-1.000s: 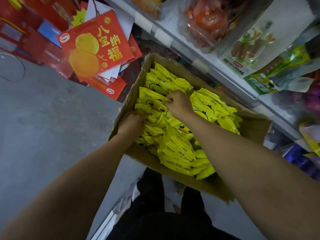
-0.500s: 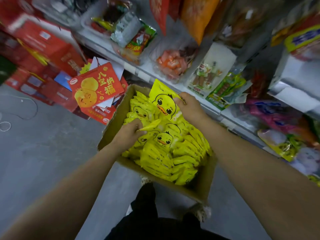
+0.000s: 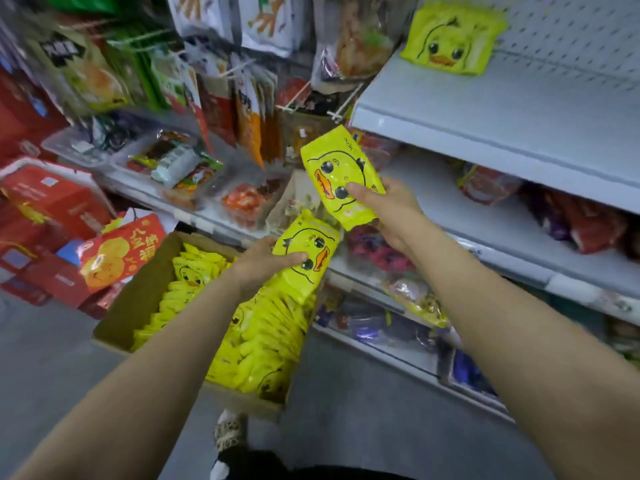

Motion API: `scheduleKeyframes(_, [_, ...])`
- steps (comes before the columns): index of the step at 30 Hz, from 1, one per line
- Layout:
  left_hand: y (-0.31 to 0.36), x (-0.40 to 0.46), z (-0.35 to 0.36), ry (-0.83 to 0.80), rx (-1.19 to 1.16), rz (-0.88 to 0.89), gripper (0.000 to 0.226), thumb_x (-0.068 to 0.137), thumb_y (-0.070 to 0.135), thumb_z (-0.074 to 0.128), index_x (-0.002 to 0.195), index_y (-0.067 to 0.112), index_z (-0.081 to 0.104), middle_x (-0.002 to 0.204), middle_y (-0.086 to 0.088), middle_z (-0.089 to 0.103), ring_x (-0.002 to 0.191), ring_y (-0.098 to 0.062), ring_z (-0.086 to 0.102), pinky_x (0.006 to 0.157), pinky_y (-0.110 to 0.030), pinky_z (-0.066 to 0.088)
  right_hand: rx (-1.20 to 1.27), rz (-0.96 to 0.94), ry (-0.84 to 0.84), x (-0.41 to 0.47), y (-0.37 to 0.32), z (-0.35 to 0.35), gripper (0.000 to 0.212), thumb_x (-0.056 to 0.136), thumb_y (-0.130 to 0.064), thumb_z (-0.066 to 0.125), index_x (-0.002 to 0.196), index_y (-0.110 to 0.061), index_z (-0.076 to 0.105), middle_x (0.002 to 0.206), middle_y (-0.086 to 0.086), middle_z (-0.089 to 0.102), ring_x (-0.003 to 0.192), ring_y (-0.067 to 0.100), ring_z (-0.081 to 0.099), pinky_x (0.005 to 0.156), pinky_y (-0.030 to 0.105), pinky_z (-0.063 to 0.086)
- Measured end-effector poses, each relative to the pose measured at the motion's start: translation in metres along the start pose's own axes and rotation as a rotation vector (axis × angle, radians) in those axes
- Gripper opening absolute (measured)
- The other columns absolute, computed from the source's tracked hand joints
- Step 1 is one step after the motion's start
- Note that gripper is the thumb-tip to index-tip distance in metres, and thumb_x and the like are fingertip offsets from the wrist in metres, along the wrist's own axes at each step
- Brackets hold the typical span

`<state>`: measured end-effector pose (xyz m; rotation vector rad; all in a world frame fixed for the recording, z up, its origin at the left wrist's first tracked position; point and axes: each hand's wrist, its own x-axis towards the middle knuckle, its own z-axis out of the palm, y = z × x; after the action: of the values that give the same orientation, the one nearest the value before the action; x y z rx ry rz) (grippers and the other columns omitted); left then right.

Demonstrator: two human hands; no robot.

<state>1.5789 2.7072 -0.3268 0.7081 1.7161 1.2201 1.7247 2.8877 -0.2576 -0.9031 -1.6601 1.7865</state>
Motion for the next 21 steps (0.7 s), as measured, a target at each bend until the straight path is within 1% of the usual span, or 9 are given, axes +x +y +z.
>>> scheduleKeyframes(2, [0.028, -0.003, 0.030, -0.078, -0.026, 0.021, 0.037, 0.081, 0.011, 0.076, 0.115, 0.012, 0.063, 0.110, -0.009, 0.072, 0.086, -0.008, 0.072, 0.064, -0.019, 0.055, 0.065, -0.013, 0.015, -0.012, -0.023, -0.032, 0.025, 0.085, -0.015, 0.075, 0.109, -0.010, 0.069, 0.098, 0.010, 0.075, 0.078, 0.022, 0.071, 0.073, 0.037, 0.059])
scheduleKeyframes(3, [0.039, -0.002, 0.042, -0.094, -0.021, 0.030, 0.034, 0.081, 0.009, 0.076, 0.113, 0.015, 0.063, 0.108, -0.007, 0.073, 0.081, -0.005, 0.071, 0.061, -0.018, 0.054, 0.090, -0.025, 0.026, -0.017, -0.035, -0.048, 0.027, 0.085, -0.014, 0.074, 0.111, -0.009, 0.068, 0.101, 0.012, 0.075, 0.080, 0.024, 0.071, 0.073, 0.039, 0.059])
scheduleKeyframes(5, [0.065, -0.003, 0.064, -0.097, 0.018, 0.056, 0.036, 0.075, 0.019, 0.082, 0.108, 0.020, 0.066, 0.099, 0.002, 0.075, 0.083, -0.006, 0.072, 0.068, -0.028, 0.059, 0.135, -0.064, 0.045, -0.024, -0.057, -0.076, 0.028, 0.086, -0.011, 0.073, 0.113, -0.007, 0.066, 0.100, 0.011, 0.075, 0.080, 0.024, 0.071, 0.071, 0.038, 0.058])
scheduleKeyframes(7, [0.092, 0.000, 0.077, -0.092, 0.083, 0.098, 0.048, 0.068, 0.024, 0.087, 0.112, 0.014, 0.068, 0.101, -0.003, 0.075, 0.094, -0.018, 0.071, 0.082, -0.038, 0.059, 0.167, -0.100, 0.061, -0.028, -0.078, -0.100, 0.029, 0.086, -0.009, 0.072, 0.113, -0.009, 0.064, 0.099, 0.009, 0.075, 0.081, 0.025, 0.071, 0.072, 0.039, 0.059])
scheduleKeyframes(10, [0.136, 0.013, 0.090, -0.102, 0.112, 0.165, 0.037, 0.076, 0.003, 0.077, 0.112, 0.007, 0.068, 0.101, -0.011, 0.074, 0.090, -0.025, 0.071, 0.074, -0.033, 0.060, 0.185, -0.167, 0.099, -0.027, -0.103, -0.128, 0.032, 0.083, -0.011, 0.075, 0.112, -0.013, 0.062, 0.100, 0.009, 0.075, 0.085, 0.027, 0.071, 0.077, 0.045, 0.057])
scheduleKeyframes(14, [0.193, 0.037, 0.100, -0.126, 0.221, 0.268, 0.028, 0.077, 0.004, 0.078, 0.101, 0.016, 0.069, 0.078, 0.005, 0.075, 0.069, -0.010, 0.071, 0.060, -0.022, 0.057, 0.208, -0.239, 0.162, -0.017, -0.132, -0.159, 0.029, 0.086, -0.010, 0.073, 0.111, -0.013, 0.061, 0.094, 0.006, 0.075, 0.080, 0.023, 0.072, 0.071, 0.040, 0.061])
scheduleKeyframes(16, [0.217, 0.060, 0.099, -0.133, 0.278, 0.293, 0.031, 0.076, 0.008, 0.080, 0.103, 0.014, 0.069, 0.083, 0.001, 0.076, 0.075, -0.013, 0.072, 0.066, -0.025, 0.058, 0.208, -0.266, 0.184, -0.009, -0.143, -0.174, 0.029, 0.086, -0.010, 0.073, 0.112, -0.013, 0.062, 0.099, 0.008, 0.074, 0.083, 0.024, 0.072, 0.074, 0.041, 0.060])
scheduleKeyframes(19, [0.255, 0.095, 0.100, -0.137, 0.356, 0.347, 0.039, 0.071, 0.013, 0.084, 0.107, 0.013, 0.069, 0.096, -0.006, 0.075, 0.089, -0.025, 0.072, 0.085, -0.043, 0.057, 0.194, -0.302, 0.218, 0.010, -0.155, -0.197, 0.034, 0.085, -0.010, 0.073, 0.117, -0.011, 0.062, 0.105, 0.011, 0.073, 0.086, 0.026, 0.071, 0.075, 0.040, 0.059])
scheduleKeyframes(21, [0.278, 0.122, 0.100, -0.124, 0.379, 0.354, 0.039, 0.069, 0.013, 0.085, 0.106, 0.016, 0.070, 0.098, -0.004, 0.075, 0.088, -0.021, 0.072, 0.089, -0.041, 0.056, 0.184, -0.305, 0.249, 0.024, -0.162, -0.209, 0.041, 0.085, -0.013, 0.074, 0.123, -0.008, 0.059, 0.113, 0.015, 0.071, 0.091, 0.028, 0.069, 0.080, 0.043, 0.057])
